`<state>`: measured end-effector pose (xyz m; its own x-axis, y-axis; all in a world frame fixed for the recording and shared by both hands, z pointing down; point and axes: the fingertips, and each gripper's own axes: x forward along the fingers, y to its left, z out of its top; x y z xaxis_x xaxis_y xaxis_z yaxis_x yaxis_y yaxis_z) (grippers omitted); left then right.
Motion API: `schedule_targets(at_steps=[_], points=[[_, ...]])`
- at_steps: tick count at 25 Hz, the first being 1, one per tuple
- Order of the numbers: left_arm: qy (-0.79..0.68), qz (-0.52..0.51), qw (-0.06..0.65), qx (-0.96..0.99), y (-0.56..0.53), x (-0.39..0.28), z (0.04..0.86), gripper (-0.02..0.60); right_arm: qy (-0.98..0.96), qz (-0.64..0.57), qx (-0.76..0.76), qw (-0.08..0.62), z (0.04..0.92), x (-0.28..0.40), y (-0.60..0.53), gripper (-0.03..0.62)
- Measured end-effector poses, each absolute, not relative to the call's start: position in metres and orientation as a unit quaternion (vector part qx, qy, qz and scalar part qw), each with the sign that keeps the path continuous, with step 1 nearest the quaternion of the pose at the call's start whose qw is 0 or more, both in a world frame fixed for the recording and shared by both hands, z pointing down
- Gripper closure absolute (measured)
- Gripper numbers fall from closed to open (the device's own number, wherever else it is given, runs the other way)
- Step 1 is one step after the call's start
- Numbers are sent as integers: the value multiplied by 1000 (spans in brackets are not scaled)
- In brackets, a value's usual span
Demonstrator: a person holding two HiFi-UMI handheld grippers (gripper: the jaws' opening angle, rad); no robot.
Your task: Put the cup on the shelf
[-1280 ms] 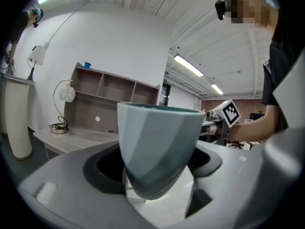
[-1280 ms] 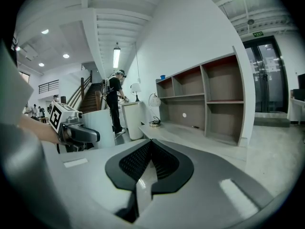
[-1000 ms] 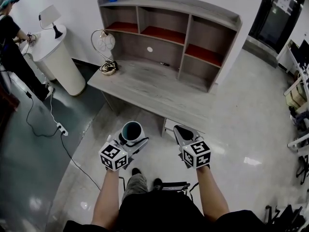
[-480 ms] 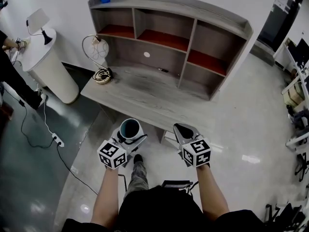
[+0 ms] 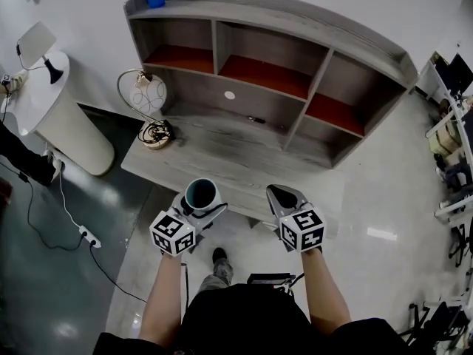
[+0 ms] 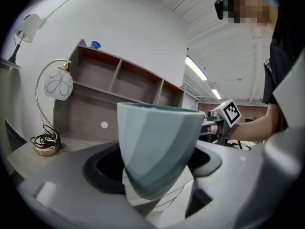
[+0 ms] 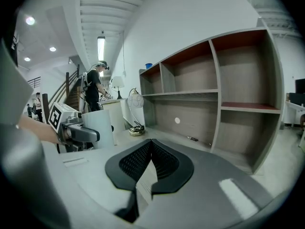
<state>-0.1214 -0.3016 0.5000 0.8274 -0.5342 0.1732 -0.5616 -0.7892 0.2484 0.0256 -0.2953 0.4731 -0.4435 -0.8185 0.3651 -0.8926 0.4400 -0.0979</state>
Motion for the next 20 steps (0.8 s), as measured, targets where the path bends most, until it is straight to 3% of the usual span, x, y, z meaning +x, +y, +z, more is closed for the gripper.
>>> schedule_targets(at_steps=[8, 20], points=[[-267, 53, 146, 951, -361, -149, 503, 212, -826, 143, 528, 137, 474, -4, -344, 582], [-247, 52, 155, 955, -387, -136, 512, 211, -828, 139, 520, 160, 478, -11, -373, 582]])
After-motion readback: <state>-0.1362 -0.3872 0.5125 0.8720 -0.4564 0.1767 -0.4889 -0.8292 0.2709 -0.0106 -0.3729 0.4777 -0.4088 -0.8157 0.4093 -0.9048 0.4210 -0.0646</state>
